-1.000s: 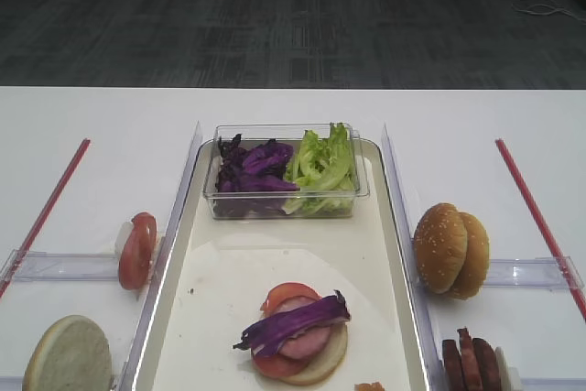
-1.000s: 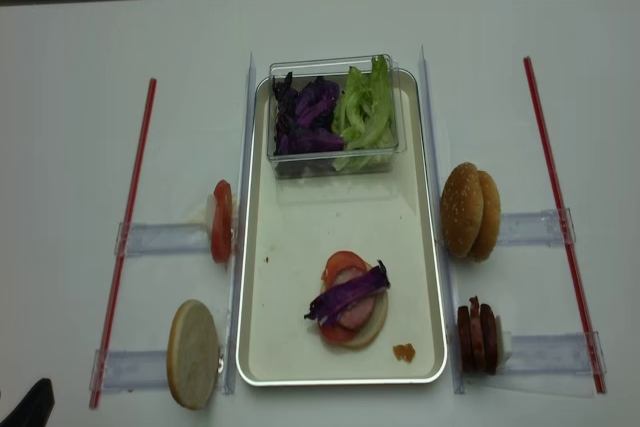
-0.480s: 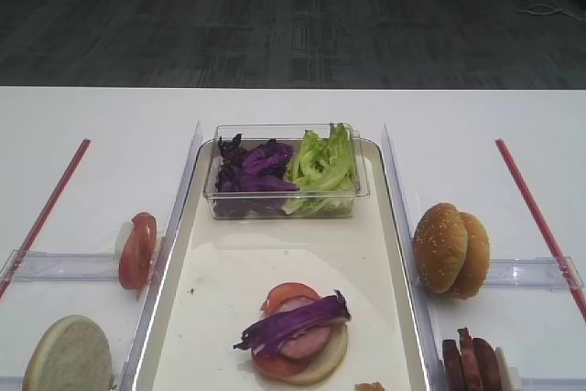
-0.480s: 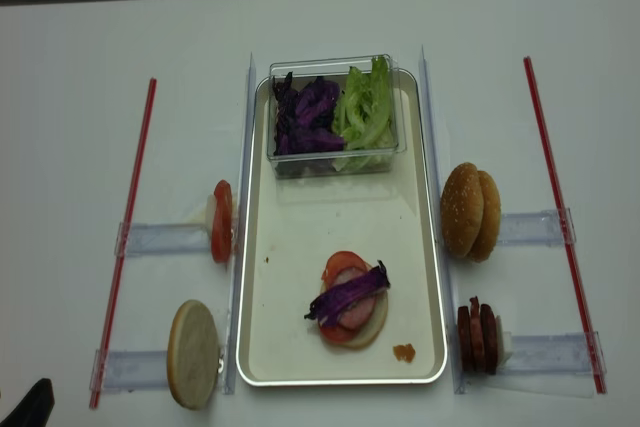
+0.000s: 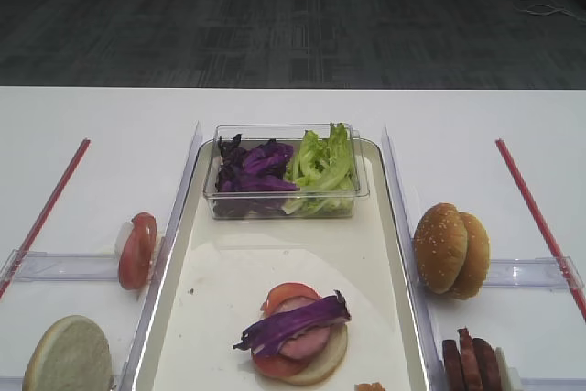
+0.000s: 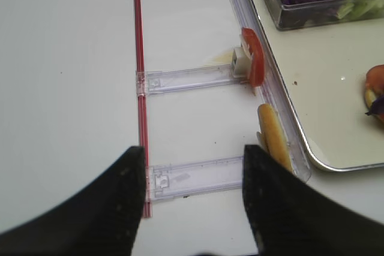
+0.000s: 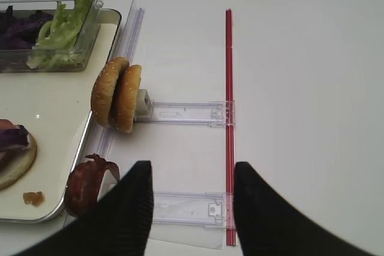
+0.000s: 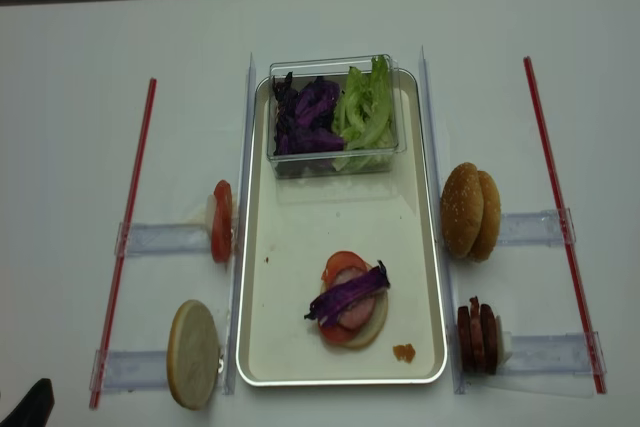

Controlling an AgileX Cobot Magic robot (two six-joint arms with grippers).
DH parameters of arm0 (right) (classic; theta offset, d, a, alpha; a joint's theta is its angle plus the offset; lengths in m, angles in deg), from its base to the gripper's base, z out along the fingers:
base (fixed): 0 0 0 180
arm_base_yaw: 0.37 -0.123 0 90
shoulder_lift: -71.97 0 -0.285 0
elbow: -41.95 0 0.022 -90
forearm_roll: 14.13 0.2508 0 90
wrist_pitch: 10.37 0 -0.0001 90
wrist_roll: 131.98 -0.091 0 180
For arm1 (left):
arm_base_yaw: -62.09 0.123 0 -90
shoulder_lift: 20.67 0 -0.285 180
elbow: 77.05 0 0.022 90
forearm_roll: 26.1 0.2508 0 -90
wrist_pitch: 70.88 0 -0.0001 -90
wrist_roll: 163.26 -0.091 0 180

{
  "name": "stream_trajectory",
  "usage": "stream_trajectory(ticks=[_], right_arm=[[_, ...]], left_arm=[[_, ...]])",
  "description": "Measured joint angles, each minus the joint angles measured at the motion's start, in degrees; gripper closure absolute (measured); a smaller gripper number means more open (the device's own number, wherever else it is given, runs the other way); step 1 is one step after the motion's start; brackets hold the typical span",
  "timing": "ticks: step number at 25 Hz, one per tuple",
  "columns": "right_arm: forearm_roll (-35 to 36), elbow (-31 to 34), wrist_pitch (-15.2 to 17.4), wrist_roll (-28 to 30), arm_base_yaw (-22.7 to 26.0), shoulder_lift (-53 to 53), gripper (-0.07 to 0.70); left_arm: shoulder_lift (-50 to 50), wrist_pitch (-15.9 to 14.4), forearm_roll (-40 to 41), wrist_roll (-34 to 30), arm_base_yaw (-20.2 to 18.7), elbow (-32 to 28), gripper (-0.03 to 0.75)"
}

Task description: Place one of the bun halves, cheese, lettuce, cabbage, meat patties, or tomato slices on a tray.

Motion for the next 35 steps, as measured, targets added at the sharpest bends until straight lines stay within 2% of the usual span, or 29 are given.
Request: stream_trajectory(ticks=[35], right_arm=[[0.0,0.0,0.0,0.0,0.0,0.0,0.297]], left_arm=[[0.0,0.0,0.0,0.0,0.0,0.0,0.335]])
